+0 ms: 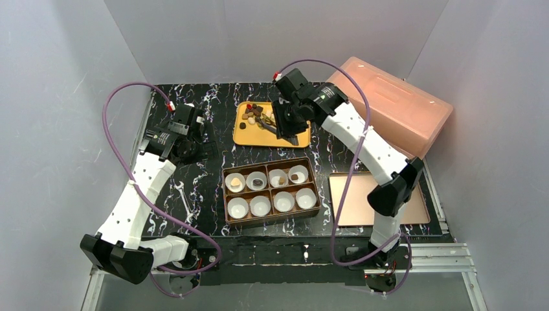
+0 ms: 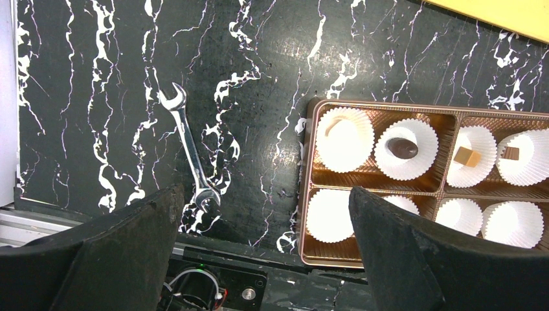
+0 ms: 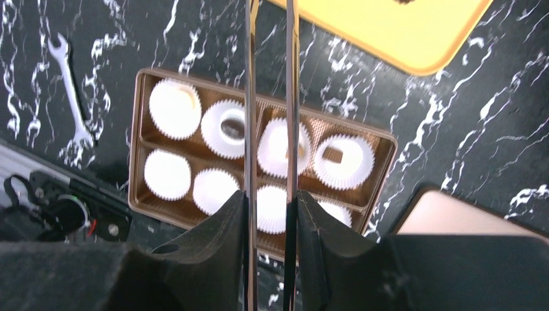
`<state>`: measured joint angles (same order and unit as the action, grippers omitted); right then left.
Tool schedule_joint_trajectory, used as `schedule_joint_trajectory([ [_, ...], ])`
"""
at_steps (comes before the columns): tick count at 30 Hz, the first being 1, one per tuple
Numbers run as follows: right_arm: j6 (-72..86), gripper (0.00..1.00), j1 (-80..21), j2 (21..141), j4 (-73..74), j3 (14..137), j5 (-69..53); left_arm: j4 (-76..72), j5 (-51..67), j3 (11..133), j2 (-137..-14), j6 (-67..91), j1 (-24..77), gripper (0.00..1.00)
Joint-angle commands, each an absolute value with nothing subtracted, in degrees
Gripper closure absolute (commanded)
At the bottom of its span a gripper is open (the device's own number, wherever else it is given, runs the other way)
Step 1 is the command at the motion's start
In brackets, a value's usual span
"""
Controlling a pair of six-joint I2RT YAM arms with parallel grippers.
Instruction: Pack the chocolate
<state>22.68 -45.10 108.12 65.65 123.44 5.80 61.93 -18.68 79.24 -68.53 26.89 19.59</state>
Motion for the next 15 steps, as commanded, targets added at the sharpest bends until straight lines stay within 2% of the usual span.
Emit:
schedule_joint_trajectory([
  [1,23.71,0.69,-49.34,101.5,63.74,118.05,4.5,63.74,-20.56,80.68,-66.58,27.33,19.23,0.01],
  [15,27.77,0.7,-62.81,93.8,61.48,104.79,3.65,65.33,-22.29,82.31,-65.9,27.5,19.16,0.01],
])
